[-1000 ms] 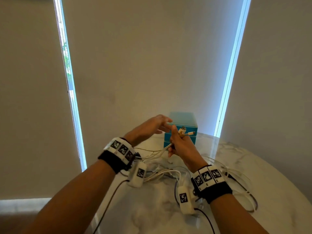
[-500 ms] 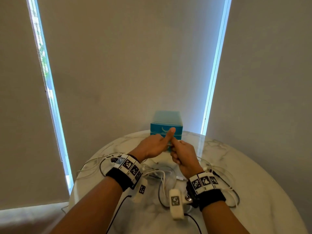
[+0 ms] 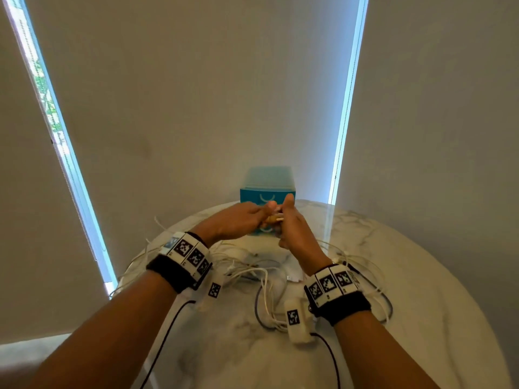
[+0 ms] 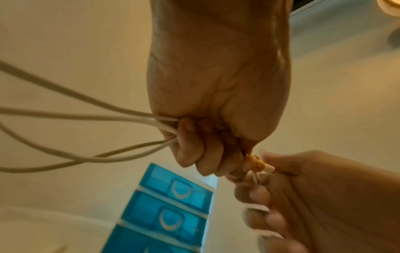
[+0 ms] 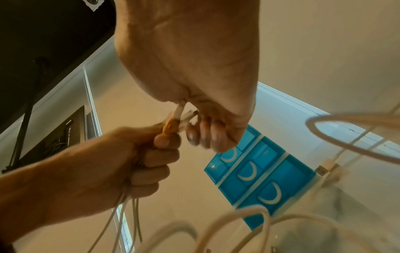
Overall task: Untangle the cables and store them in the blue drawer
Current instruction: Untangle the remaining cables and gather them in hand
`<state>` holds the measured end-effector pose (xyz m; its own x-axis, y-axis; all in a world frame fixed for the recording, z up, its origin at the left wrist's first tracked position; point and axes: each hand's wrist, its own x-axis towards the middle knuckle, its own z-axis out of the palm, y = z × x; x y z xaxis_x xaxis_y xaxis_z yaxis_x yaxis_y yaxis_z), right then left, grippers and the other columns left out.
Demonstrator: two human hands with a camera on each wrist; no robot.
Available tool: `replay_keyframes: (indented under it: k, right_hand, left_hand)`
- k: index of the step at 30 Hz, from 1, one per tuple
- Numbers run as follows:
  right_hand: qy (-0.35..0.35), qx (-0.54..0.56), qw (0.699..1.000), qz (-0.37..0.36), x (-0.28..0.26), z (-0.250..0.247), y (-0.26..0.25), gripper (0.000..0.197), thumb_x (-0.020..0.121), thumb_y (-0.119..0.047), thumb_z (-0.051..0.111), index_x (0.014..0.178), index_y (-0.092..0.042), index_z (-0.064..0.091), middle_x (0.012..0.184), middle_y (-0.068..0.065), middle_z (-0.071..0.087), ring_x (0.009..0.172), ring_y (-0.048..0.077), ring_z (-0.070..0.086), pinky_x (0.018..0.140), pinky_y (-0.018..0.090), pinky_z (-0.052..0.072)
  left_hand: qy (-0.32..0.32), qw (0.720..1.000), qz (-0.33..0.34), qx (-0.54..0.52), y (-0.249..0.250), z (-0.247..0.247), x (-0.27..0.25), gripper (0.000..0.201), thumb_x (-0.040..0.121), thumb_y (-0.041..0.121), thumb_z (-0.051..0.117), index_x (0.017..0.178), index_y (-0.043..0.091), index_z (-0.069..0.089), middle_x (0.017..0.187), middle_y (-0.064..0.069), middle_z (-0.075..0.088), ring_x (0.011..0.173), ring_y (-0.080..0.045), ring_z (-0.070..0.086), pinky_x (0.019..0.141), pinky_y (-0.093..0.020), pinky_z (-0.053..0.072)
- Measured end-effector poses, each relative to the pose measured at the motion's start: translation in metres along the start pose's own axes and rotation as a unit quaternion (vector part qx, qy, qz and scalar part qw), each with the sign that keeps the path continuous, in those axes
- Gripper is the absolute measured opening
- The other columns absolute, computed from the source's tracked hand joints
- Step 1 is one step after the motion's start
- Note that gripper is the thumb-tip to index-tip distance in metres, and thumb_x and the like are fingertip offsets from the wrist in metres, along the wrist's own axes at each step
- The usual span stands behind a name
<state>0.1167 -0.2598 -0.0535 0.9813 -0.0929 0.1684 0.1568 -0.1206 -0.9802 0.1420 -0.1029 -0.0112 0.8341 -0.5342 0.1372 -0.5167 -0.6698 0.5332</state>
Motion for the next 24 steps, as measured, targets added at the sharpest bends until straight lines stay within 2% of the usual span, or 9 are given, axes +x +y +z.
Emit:
replay_keyframes:
  k: [2, 4, 7, 9, 10, 15, 18, 21, 24]
  right_hand:
    - [-0.054, 0.006, 0.998, 0.02, 0.0, 0.0, -0.006, 0.064, 0.109, -0.069, 0.016, 0.115, -0.02, 0.057, 0.086, 0.002, 0.064, 0.066, 0.011, 0.052, 0.055, 0.025, 0.041]
    - [-0.121, -0.124, 0.985, -0.008, -0.003, 0.001, -0.011, 0.058, 0.107, -0.071, 0.031, 0.115, -0.02, 0.058, 0.102, 0.005, 0.07, 0.08, 0.015, 0.061, 0.067, 0.029, 0.049]
    - [-0.285, -0.416, 0.862, -0.056, -0.013, 0.014, -0.009, 0.066, 0.089, -0.081, 0.061, 0.125, -0.026, 0.064, 0.122, -0.004, 0.069, 0.109, 0.014, 0.064, 0.089, 0.032, 0.052]
    - [-0.334, -0.537, 0.772, -0.063, -0.019, 0.027, 0.0, 0.066, 0.082, -0.072, 0.079, 0.131, -0.032, 0.06, 0.127, -0.006, 0.067, 0.118, 0.019, 0.063, 0.098, 0.039, 0.052]
    - [-0.325, -0.567, 0.753, -0.076, -0.017, 0.031, 0.007, 0.056, 0.084, -0.06, 0.083, 0.128, -0.034, 0.061, 0.127, -0.004, 0.068, 0.118, 0.021, 0.063, 0.099, 0.042, 0.053]
    - [-0.195, -0.612, 0.761, -0.09, 0.001, -0.005, 0.016, 0.009, 0.095, -0.032, 0.075, 0.101, -0.033, 0.068, 0.105, -0.004, 0.07, 0.099, 0.021, 0.066, 0.088, 0.037, 0.058]
    - [-0.127, -0.638, 0.757, -0.058, 0.012, -0.039, 0.015, 0.011, 0.094, -0.03, 0.075, 0.103, -0.032, 0.069, 0.104, -0.004, 0.063, 0.099, 0.02, 0.063, 0.087, 0.031, 0.055]
    - [-0.189, -0.633, 0.751, 0.019, 0.019, -0.057, 0.001, 0.037, 0.084, -0.047, 0.086, 0.115, -0.032, 0.072, 0.111, -0.007, 0.065, 0.106, 0.017, 0.062, 0.095, 0.034, 0.054]
    - [-0.204, -0.513, 0.834, 0.018, 0.031, -0.051, -0.02, 0.029, 0.095, -0.041, 0.079, 0.116, -0.021, 0.08, 0.106, -0.008, 0.071, 0.103, 0.013, 0.066, 0.1, 0.035, 0.054]
  left_hand:
    - [0.054, 0.998, -0.02, 0.028, -0.006, -0.023, -0.007, 0.066, 0.113, 0.057, 0.019, 0.087, 0.022, 0.068, 0.084, 0.001, 0.064, 0.076, -0.014, 0.055, 0.074, -0.031, 0.043]
    - [0.106, 0.992, -0.041, 0.058, -0.007, -0.049, -0.016, 0.073, 0.113, 0.058, 0.017, 0.104, 0.014, 0.075, 0.086, 0.0, 0.062, 0.076, -0.013, 0.052, 0.08, -0.034, 0.041]
    - [0.156, 0.982, -0.081, 0.072, -0.019, -0.079, -0.029, 0.072, 0.105, 0.075, 0.022, 0.108, 0.025, 0.074, 0.093, 0.003, 0.066, 0.085, -0.015, 0.06, 0.086, -0.039, 0.047]
    - [0.156, 0.98, -0.091, 0.086, -0.032, -0.089, -0.036, 0.077, 0.097, 0.085, 0.035, 0.105, 0.017, 0.071, 0.097, -0.004, 0.072, 0.088, -0.022, 0.067, 0.081, -0.038, 0.051]
    - [0.156, 0.98, -0.091, 0.086, -0.039, -0.09, -0.039, 0.076, 0.095, 0.085, 0.043, 0.105, 0.015, 0.071, 0.096, -0.005, 0.074, 0.087, -0.022, 0.068, 0.077, -0.037, 0.052]
    - [0.176, 0.981, -0.077, 0.034, -0.058, -0.079, -0.051, 0.063, 0.094, 0.074, 0.061, 0.093, 0.012, 0.071, 0.081, -0.005, 0.071, 0.071, -0.016, 0.059, 0.066, -0.033, 0.044]
    - [0.199, 0.976, -0.084, 0.011, -0.061, -0.07, -0.053, 0.062, 0.095, 0.074, 0.061, 0.08, 0.014, 0.065, 0.072, -0.002, 0.064, 0.066, -0.014, 0.054, 0.063, -0.032, 0.041]
    - [0.224, 0.971, -0.08, -0.011, -0.056, -0.062, -0.049, 0.06, 0.099, 0.071, 0.057, 0.072, 0.018, 0.056, 0.067, -0.001, 0.055, 0.061, -0.013, 0.047, 0.061, -0.032, 0.037]
    - [0.231, 0.969, -0.079, -0.041, -0.051, -0.052, -0.042, 0.062, 0.098, 0.073, 0.056, 0.069, 0.019, 0.051, 0.063, -0.001, 0.047, 0.057, -0.014, 0.042, 0.059, -0.033, 0.033]
